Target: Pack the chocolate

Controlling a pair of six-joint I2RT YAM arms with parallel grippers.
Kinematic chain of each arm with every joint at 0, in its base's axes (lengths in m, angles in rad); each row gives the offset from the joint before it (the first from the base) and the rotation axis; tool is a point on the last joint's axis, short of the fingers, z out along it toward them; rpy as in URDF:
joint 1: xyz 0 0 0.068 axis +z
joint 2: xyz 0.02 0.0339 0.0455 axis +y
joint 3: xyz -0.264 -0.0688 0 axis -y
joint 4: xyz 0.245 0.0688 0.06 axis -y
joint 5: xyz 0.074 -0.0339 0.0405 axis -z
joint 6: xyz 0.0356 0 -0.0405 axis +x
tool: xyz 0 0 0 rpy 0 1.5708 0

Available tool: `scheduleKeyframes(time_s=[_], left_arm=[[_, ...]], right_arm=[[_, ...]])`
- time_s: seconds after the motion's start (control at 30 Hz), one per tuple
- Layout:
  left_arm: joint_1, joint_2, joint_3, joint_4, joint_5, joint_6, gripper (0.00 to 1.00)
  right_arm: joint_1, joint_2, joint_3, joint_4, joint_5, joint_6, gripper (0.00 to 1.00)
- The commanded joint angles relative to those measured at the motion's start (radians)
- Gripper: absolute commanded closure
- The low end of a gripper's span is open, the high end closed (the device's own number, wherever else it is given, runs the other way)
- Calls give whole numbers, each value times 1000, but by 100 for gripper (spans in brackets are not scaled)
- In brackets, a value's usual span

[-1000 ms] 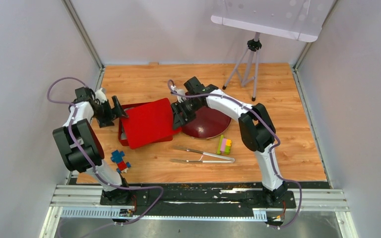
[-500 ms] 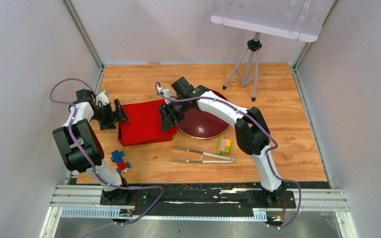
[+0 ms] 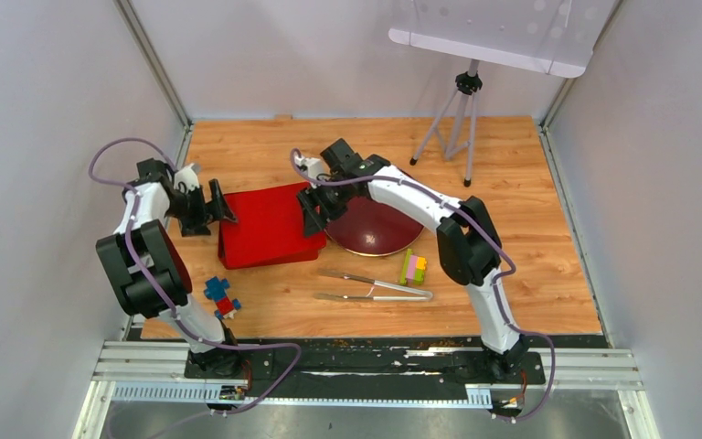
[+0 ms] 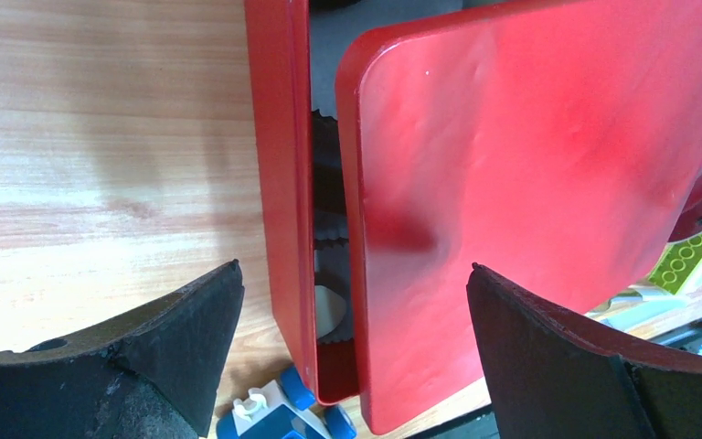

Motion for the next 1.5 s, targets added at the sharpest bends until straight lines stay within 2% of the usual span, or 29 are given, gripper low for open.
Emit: scheduleKeyframes(time_s=[0.0, 0.13, 0.33, 0.47, 0.6, 1.1, 1.47], left_arm=[[-20, -34, -22, -22, -12, 0, 0], [-53, -71, -66, -14, 13, -3, 0], [-133, -138, -117, -52, 42, 33, 0], [-137, -160, -139, -69, 40, 31, 0], [-139, -156, -107, -132, 15, 54, 0], [-138, -90, 10, -194, -132, 74, 0], [-137, -94, -27, -165, -144, 59, 4]], right_arm=[[-44, -101, -34, 16, 92, -15, 31], [-72, -103, -89, 16, 138, -16, 25], [-91, -34, -94, 15, 19, -41, 25], [-88, -7, -68, 19, -78, -26, 25], [-72, -5, -66, 20, -104, 17, 26], [-8, 20, -8, -7, 4, 29, 26], [-8, 4, -63, -27, 54, -16, 30]])
